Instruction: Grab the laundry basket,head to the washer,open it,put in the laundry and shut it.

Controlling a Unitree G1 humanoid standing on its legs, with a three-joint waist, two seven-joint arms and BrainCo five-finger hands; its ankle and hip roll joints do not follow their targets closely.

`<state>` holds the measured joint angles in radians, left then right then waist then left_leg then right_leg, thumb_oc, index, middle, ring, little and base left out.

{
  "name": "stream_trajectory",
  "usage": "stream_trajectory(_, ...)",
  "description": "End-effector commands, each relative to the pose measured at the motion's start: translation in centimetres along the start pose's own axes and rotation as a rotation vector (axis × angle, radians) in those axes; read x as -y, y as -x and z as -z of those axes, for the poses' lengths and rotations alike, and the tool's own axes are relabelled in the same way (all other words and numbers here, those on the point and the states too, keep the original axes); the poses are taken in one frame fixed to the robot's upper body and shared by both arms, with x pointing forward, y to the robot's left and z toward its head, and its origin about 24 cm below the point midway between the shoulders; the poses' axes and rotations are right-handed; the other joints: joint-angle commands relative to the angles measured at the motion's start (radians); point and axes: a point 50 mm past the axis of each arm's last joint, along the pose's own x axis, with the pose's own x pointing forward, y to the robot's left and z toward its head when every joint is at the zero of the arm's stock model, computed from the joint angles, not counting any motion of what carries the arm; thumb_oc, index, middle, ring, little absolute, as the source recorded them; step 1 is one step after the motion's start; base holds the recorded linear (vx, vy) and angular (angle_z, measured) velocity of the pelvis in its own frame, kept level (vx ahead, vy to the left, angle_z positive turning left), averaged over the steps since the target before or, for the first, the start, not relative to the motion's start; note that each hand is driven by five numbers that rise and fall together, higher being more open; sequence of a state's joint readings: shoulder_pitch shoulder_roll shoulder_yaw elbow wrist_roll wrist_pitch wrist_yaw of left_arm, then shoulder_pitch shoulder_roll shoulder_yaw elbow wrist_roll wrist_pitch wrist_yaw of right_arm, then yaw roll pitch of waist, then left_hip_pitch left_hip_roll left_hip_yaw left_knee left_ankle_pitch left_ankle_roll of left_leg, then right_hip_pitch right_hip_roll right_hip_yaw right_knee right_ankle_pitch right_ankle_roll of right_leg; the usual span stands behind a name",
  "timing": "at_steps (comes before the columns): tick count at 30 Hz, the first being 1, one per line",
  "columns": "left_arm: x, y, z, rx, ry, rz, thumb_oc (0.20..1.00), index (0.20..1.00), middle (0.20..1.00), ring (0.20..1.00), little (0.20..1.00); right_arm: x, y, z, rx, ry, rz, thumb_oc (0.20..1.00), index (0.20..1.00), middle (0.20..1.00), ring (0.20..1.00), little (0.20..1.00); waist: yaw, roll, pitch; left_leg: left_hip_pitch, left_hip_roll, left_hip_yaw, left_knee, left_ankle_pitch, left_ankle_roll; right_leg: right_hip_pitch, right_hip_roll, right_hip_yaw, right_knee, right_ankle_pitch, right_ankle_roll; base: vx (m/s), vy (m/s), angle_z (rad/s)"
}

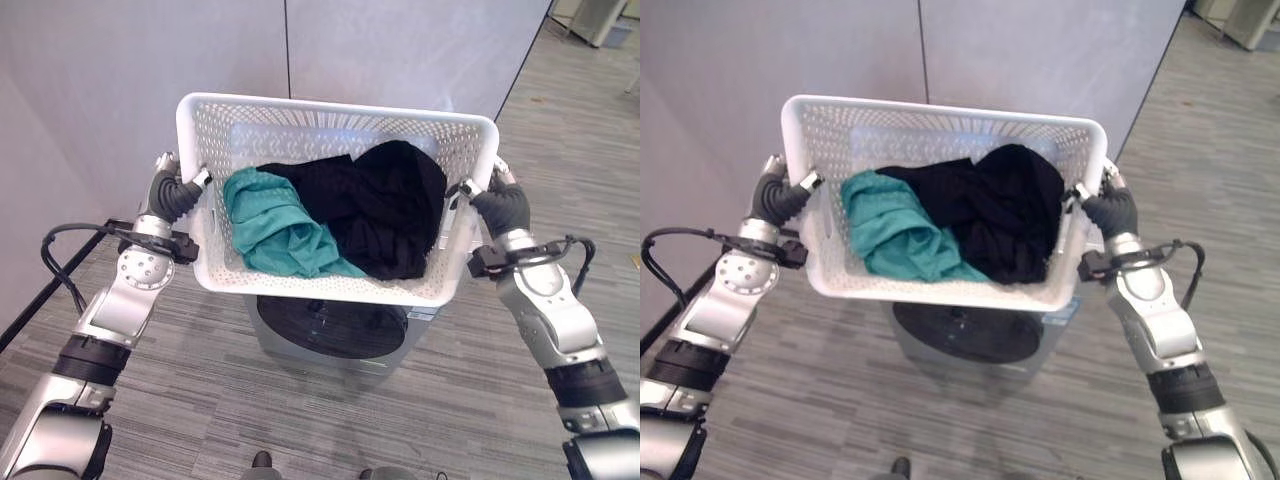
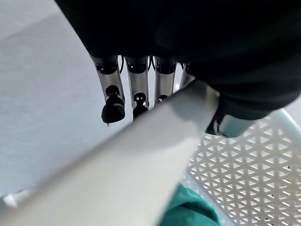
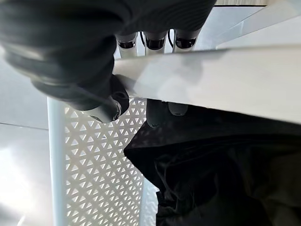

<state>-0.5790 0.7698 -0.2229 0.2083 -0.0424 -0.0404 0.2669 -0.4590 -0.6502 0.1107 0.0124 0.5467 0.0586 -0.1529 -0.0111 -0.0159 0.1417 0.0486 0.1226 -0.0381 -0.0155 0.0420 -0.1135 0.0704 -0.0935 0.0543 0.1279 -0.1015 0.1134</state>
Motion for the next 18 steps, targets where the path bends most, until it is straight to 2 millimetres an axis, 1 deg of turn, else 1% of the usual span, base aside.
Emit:
stream_trajectory(1, -3.5, -3.4, -3.8, 0.138, 0.068, -0.187, 0.200, 0.200, 0.200, 0.200, 0.200, 1.2, -1.7, -4.4, 0.170, 0.046, -0.002, 0.200, 0.200, 0.200, 0.200, 0.200, -0.012, 0.017, -0.092, -0.013, 0.049, -0.054, -0.027, -0.004, 0.011, 0.013, 0.033, -0.038, 0.034, -0.115, -0.064, 0.07, -0.066, -0.02)
stream_trajectory(2, -2.8, -4.1, -4.4, 0.145, 0.081, -0.160, 0.200, 0.200, 0.200, 0.200, 0.200, 1.7, -1.9, -4.4, 0.164, 0.054, 0.025, 0.200, 0.200, 0.200, 0.200, 0.200, -0.022, 0.012, -0.089, -0.024, 0.059, -0.048, -0.022, 0.006, 0.004, 0.009, 0.045, -0.037, 0.038, -0.117, -0.070, 0.07, -0.068, 0.06)
stream_trajectory(3, -2.8, -4.2, -4.4, 0.146, 0.081, -0.160, 0.200, 0.200, 0.200, 0.200, 0.200, 1.8, -1.9, -4.5, 0.165, 0.054, 0.026, 0.200, 0.200, 0.200, 0.200, 0.200, -0.022, 0.012, -0.088, -0.026, 0.060, -0.050, -0.022, 0.007, 0.004, 0.008, 0.045, -0.038, 0.038, -0.117, -0.071, 0.04, -0.096, 0.16)
stream_trajectory(5, -2.1, -5.0, -5.2, 0.155, 0.108, -0.126, 0.200, 0.200, 0.200, 0.200, 0.200, 2.8, -2.1, -5.2, 0.180, 0.069, 0.063, 0.200, 0.200, 0.200, 0.200, 0.200, -0.041, 0.005, -0.085, -0.071, 0.086, -0.032, 0.015, 0.019, -0.007, 0.008, 0.064, -0.042, 0.029, -0.125, -0.090, 0.03, -0.165, 0.23)
stream_trajectory(6, -1.7, -5.7, -5.7, 0.149, 0.130, -0.100, 0.200, 0.200, 0.200, 0.200, 0.200, 3.4, -2.2, -5.8, 0.191, 0.080, 0.085, 0.200, 0.200, 0.200, 0.200, 0.200, -0.044, -0.019, -0.063, -0.134, 0.103, -0.017, 0.137, 0.066, -0.003, 0.025, 0.078, -0.047, 0.022, -0.125, -0.113, 0.01, -0.198, 0.32)
stream_trajectory(7, -1.7, -5.9, -6.0, 0.157, 0.131, -0.099, 0.200, 0.200, 0.200, 0.200, 0.200, 3.6, -2.3, -6.0, 0.197, 0.078, 0.091, 0.200, 0.200, 0.200, 0.200, 0.200, -0.049, -0.018, -0.059, -0.160, 0.104, -0.033, 0.175, 0.051, -0.004, 0.024, 0.081, -0.056, 0.021, -0.125, -0.115, 0.01, -0.151, 0.42)
stream_trajectory(8, -1.7, -5.9, -6.0, 0.157, 0.131, -0.099, 0.200, 0.200, 0.200, 0.200, 0.200, 3.6, -2.3, -6.0, 0.197, 0.077, 0.092, 0.200, 0.200, 0.200, 0.200, 0.200, -0.050, -0.018, -0.059, -0.163, 0.104, -0.035, 0.178, 0.049, -0.004, 0.023, 0.082, -0.057, 0.021, -0.125, -0.115, 0.12, -0.081, 0.54)
stream_trajectory(9, -1.9, -6.9, -6.6, 0.146, 0.195, -0.100, 0.200, 0.200, 0.200, 0.200, 0.200, 4.0, -3.0, -6.3, 0.185, 0.087, 0.110, 0.200, 0.200, 0.200, 0.200, 0.200, -0.053, -0.030, -0.033, -0.270, 0.045, -0.006, 0.293, -0.020, 0.032, 0.067, 0.079, -0.088, -0.003, -0.129, -0.114, 0.14, -0.078, 0.85)
stream_trajectory(10, -2.0, -7.0, -6.7, 0.147, 0.196, -0.100, 0.200, 0.200, 0.200, 0.200, 0.200, 4.0, -3.1, -6.4, 0.185, 0.087, 0.110, 0.200, 0.200, 0.200, 0.200, 0.200, -0.052, -0.032, -0.033, -0.269, 0.042, -0.003, 0.291, -0.021, 0.034, 0.068, 0.076, -0.087, -0.005, -0.129, -0.113, 0.24, -0.044, 0.87)
stream_trajectory(11, -2.4, -7.2, -6.8, 0.147, 0.199, -0.112, 0.200, 0.200, 0.200, 0.200, 0.200, 4.0, -3.1, -6.5, 0.186, 0.094, 0.109, 0.200, 0.200, 0.200, 0.200, 0.200, -0.044, -0.028, -0.038, -0.280, 0.018, 0.003, 0.236, -0.008, 0.032, 0.081, 0.074, -0.082, -0.017, -0.134, -0.107, 0.28, 0.118, 0.35)
stream_trajectory(12, -3.0, -7.4, -7.0, 0.151, 0.193, -0.131, 0.200, 0.200, 0.200, 0.200, 0.200, 4.1, -3.1, -6.2, 0.179, 0.100, 0.119, 0.200, 0.200, 0.200, 0.200, 0.200, -0.024, -0.020, -0.042, -0.324, -0.041, -0.007, 0.156, -0.004, 0.029, 0.103, 0.077, -0.071, -0.024, -0.147, -0.098, 0.28, 0.116, -0.15)
stream_trajectory(13, -2.9, -7.4, -7.0, 0.152, 0.193, -0.131, 0.200, 0.200, 0.200, 0.200, 0.200, 4.2, -3.1, -6.2, 0.179, 0.100, 0.120, 0.200, 0.200, 0.200, 0.200, 0.200, -0.023, -0.024, -0.044, -0.321, -0.045, -0.004, 0.151, -0.002, 0.031, 0.103, 0.073, -0.070, -0.024, -0.149, -0.096, 0.26, 0.118, -0.32)
stream_trajectory(14, -3.1, -7.5, -7.0, 0.151, 0.185, -0.136, 0.200, 0.200, 0.200, 0.200, 0.200, 4.1, -3.1, -6.0, 0.171, 0.099, 0.122, 0.200, 0.200, 0.200, 0.200, 0.200, -0.014, -0.024, -0.043, -0.332, -0.065, -0.005, 0.141, 0.004, 0.029, 0.111, 0.069, -0.067, -0.014, -0.159, -0.091, 0.22, 0.113, -0.28)
stream_trajectory(15, -3.3, -7.6, -7.4, 0.166, 0.193, -0.144, 0.200, 0.200, 0.200, 0.200, 0.200, 3.7, -3.3, -5.8, 0.167, 0.087, 0.112, 0.200, 0.200, 0.200, 0.200, 0.200, -0.009, -0.015, -0.052, -0.299, -0.074, -0.010, 0.111, -0.004, 0.035, 0.115, 0.069, -0.061, 0.005, -0.178, -0.083, 0.45, 0.267, -0.29)
stream_trajectory(16, -3.5, -7.6, -7.3, 0.163, 0.178, -0.153, 0.200, 0.200, 0.200, 0.200, 0.200, 3.1, -3.5, -5.2, 0.153, 0.086, 0.109, 0.200, 0.200, 0.200, 0.200, 0.200, 0.011, -0.003, -0.071, -0.276, -0.105, -0.050, 0.124, 0.009, 0.056, 0.123, 0.047, -0.057, 0.065, -0.170, -0.053, 0.49, 0.303, -0.48)
stream_trajectory(17, -3.7, -7.5, -7.1, 0.158, 0.171, -0.156, 0.200, 0.200, 0.200, 0.200, 0.200, 2.5, -3.5, -4.8, 0.144, 0.073, 0.095, 0.200, 0.200, 0.200, 0.200, 0.200, 0.018, -0.005, -0.079, -0.263, -0.122, -0.058, 0.140, -0.008, 0.073, 0.113, 0.027, -0.054, 0.120, -0.152, -0.033, 0.38, 0.230, -0.53)
stream_trajectory(18, -3.7, -7.5, -7.1, 0.157, 0.170, -0.156, 0.200, 0.200, 0.200, 0.200, 0.200, 2.5, -3.5, -4.7, 0.143, 0.073, 0.095, 0.200, 0.200, 0.200, 0.200, 0.200, 0.022, -0.013, -0.079, -0.259, -0.129, -0.051, 0.145, -0.020, 0.074, 0.113, 0.018, -0.049, 0.129, -0.164, -0.032, 0.25, 0.155, -0.99)
